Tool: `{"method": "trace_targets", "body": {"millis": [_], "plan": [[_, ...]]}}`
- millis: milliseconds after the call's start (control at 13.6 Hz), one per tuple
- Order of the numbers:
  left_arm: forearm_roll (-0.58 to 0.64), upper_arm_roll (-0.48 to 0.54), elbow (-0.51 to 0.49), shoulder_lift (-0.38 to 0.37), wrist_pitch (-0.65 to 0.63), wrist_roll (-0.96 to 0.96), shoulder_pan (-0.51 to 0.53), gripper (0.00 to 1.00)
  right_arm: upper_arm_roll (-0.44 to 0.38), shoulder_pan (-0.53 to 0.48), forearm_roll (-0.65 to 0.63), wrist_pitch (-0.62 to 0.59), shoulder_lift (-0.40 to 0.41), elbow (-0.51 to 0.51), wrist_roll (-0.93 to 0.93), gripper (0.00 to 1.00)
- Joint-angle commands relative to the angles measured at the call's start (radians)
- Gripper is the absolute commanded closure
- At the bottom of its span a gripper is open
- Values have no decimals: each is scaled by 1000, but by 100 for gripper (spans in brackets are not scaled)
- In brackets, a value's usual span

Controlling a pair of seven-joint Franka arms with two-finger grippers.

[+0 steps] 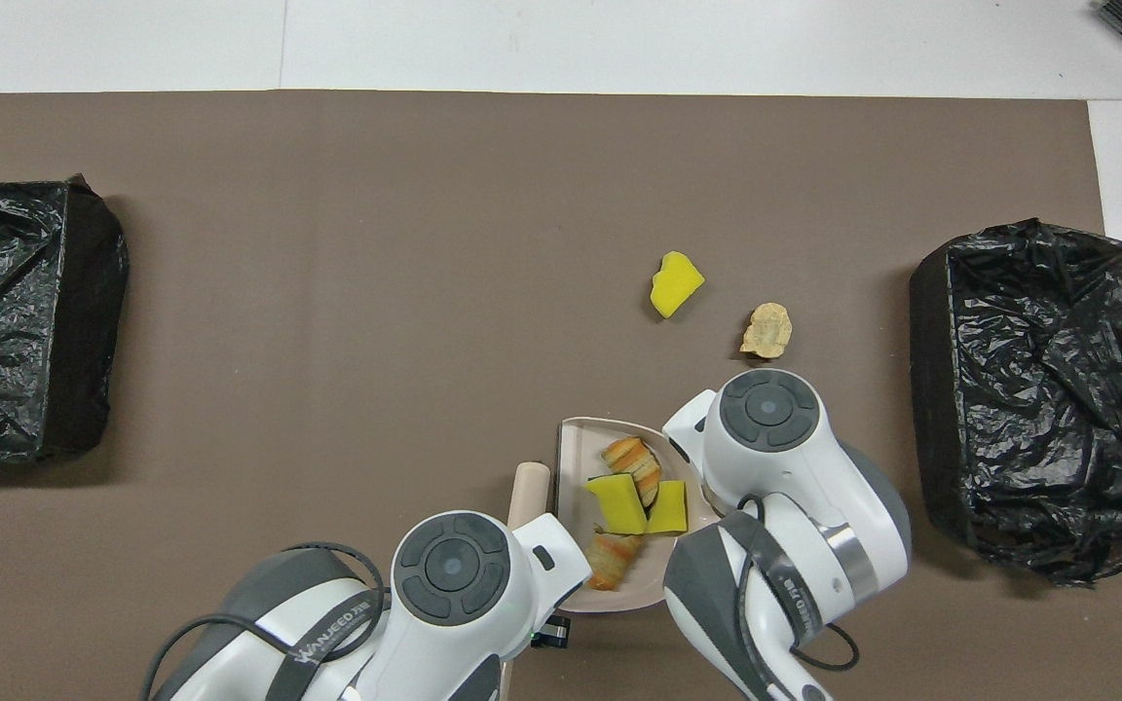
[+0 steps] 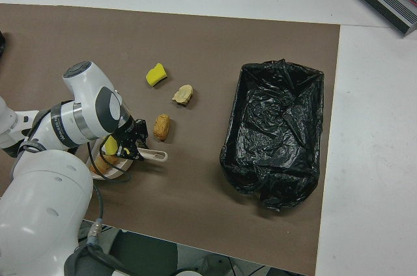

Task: Sweep and dump trash in bin
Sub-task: 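Carry the loaded dustpan over the black bag with the right gripper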

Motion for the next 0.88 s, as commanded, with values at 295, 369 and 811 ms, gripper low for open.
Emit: {"method": "trace_targets", "body": {"millis": [295,369,811], "plan": [[6,-6,-150,-146,46,-108,3,100,4,-204,50,-119,-14,217,-189,100],[-3,-8,-190,-160,98,-134,-15,100,2,-258,61,-127,-14,266,-207,100],[-9,-115,-265,-87,335,-341,-73,100,-11,-525,-71,-180,-1,484,-325,100]]}}
